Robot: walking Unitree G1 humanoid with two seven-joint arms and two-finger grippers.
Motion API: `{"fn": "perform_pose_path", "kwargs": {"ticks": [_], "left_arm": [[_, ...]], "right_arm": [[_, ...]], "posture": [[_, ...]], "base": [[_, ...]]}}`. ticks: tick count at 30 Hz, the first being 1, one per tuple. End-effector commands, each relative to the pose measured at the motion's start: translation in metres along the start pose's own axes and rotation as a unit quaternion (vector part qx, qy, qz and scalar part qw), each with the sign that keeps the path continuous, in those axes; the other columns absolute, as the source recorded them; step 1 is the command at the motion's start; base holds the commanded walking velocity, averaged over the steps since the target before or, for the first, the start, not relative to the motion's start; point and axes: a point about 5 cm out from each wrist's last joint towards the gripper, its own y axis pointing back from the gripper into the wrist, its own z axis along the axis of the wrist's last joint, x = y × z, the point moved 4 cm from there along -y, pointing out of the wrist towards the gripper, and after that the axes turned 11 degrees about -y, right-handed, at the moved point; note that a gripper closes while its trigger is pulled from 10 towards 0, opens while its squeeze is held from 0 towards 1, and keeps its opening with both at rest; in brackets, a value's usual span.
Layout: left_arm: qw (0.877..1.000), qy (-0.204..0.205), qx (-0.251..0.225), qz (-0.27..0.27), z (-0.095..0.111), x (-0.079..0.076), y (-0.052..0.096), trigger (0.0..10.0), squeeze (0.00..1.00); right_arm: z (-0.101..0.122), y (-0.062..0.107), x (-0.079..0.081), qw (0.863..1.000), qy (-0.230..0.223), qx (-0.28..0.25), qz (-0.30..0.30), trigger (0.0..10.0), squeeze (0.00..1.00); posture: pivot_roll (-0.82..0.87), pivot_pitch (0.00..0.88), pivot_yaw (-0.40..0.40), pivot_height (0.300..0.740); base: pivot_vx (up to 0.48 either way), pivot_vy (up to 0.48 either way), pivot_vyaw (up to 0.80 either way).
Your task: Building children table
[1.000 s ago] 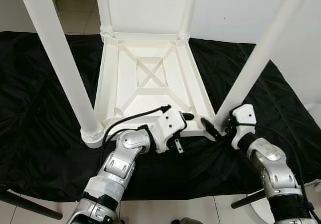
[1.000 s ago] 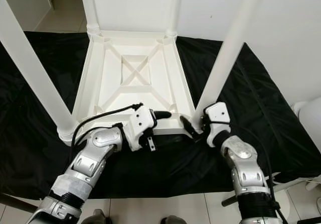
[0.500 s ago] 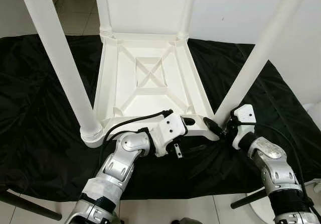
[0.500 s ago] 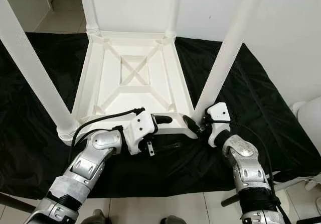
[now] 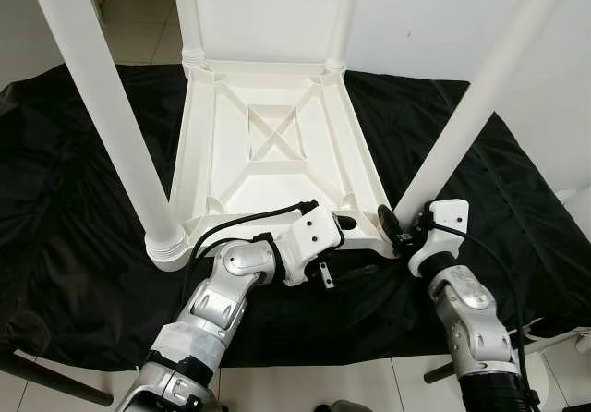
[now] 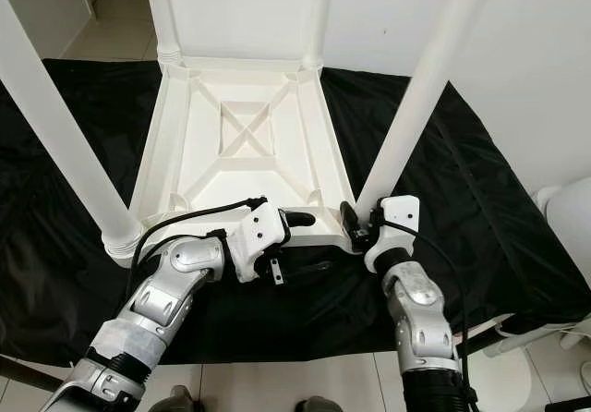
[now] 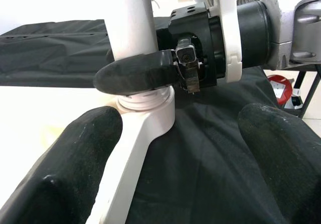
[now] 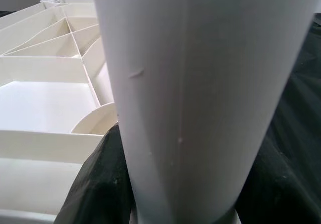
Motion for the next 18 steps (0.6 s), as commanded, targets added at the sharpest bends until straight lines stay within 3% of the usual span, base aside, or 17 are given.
{"fn": "perform_pose_path", "kwargs": {"ticks": [1, 6, 8, 11, 13, 14, 18], "left_arm": [[0.999, -0.007, 0.012, 0.047, -0.002, 0.008, -0.001, 10.0, 0.0], [0.999, -0.006, 0.011, 0.047, -0.001, 0.008, -0.003, 10.0, 0.0], [0.999, -0.006, 0.011, 0.047, -0.001, 0.008, -0.003, 10.0, 0.0], [0.999, -0.007, 0.01, 0.048, -0.001, 0.008, -0.004, 10.0, 0.0], [0.999, -0.007, 0.01, 0.048, -0.001, 0.008, -0.004, 10.0, 0.0], [0.999, -0.006, 0.009, 0.049, -0.001, 0.008, -0.004, 10.0, 0.0], [0.999, -0.006, 0.007, 0.047, -0.001, 0.007, -0.005, 10.0, 0.0]], "right_arm": [[-0.012, 0.005, -0.002, 0.998, -0.015, 0.013, -0.059, 10.0, 0.0], [-0.017, 0.011, 0.0, 0.99, -0.008, 0.004, -0.143, 10.0, 0.0], [-0.017, 0.011, 0.0, 0.99, -0.008, 0.004, -0.143, 10.0, 0.0], [-0.02, 0.014, 0.006, 0.98, -0.014, -0.008, -0.199, 10.0, 0.0], [-0.02, 0.014, 0.006, 0.98, -0.014, -0.008, -0.199, 10.0, 0.0], [-0.021, 0.011, 0.016, 0.979, -0.042, -0.013, -0.197, 10.0, 0.0], [-0.017, 0.011, 0.016, 0.98, -0.041, -0.018, -0.194, 10.0, 0.0]], "posture": [[0.0, 0.0, -0.06, 0.74], [0.0, 0.0, -0.06, 0.74], [0.0, 0.0, -0.06, 0.74], [0.0, 0.0, -0.064, 0.74], [0.0, 0.0, -0.064, 0.74], [0.0, 0.0, -0.062, 0.74], [0.0, 0.0, -0.062, 0.74]], "base": [[0.0, 0.0, 0.0], [0.0, 0.0, 0.0], [0.0, 0.0, 0.0], [0.0, 0.0, 0.0], [0.0, 0.0, 0.0], [0.0, 0.0, 0.0], [0.0, 0.0, 0.0]]}}
